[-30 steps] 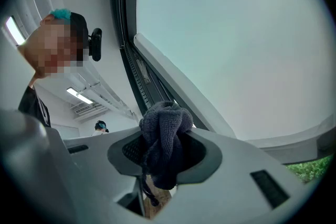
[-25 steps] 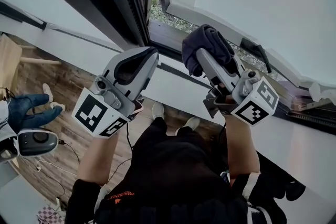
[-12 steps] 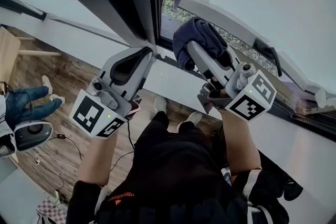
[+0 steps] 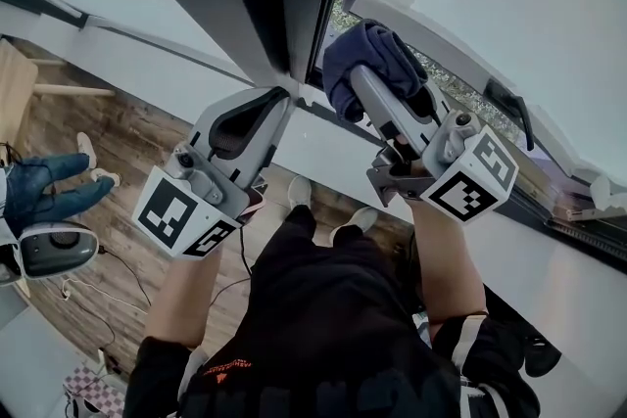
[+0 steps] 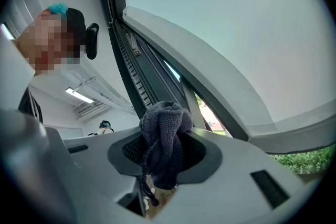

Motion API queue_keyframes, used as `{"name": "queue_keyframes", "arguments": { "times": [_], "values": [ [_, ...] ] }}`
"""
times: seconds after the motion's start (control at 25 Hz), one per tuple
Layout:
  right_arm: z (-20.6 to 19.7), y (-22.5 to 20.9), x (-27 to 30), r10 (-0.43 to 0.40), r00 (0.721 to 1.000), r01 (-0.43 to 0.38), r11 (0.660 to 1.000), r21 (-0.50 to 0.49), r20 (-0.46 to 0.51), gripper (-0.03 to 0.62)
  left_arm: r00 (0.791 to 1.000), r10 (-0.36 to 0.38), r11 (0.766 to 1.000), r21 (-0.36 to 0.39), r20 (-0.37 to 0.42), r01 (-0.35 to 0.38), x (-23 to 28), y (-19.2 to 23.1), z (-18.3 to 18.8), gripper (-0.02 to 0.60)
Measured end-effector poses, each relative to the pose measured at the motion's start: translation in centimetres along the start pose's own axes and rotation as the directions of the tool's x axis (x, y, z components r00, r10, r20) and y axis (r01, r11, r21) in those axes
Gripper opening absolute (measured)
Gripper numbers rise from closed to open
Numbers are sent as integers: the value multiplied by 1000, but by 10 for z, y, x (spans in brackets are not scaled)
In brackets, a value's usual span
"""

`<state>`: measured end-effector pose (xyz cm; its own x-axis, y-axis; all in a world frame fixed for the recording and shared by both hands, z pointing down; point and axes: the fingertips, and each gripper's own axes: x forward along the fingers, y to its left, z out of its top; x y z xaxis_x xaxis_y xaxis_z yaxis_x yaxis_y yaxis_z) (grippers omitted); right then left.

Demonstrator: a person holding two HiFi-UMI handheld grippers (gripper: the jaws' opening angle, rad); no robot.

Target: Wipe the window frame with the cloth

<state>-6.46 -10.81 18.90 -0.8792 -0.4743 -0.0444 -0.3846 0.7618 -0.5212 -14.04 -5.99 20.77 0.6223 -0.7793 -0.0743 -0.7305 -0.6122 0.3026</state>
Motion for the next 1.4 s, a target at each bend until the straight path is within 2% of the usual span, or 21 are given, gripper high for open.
{"name": "queue_keyframes", "arguments": {
  "times": [0.88,1.4],
  "values": [
    [-15,-13,4,-7,1000,7,1000,23,-12,120,1000,4,1000,-30,-16,-4,5,-5,-20,26],
    [-47,-37,1,-34,999,36,998,57,-38,120,998,-3,997,-72,-61,-1,14,-5,-55,26]
  ]
}}
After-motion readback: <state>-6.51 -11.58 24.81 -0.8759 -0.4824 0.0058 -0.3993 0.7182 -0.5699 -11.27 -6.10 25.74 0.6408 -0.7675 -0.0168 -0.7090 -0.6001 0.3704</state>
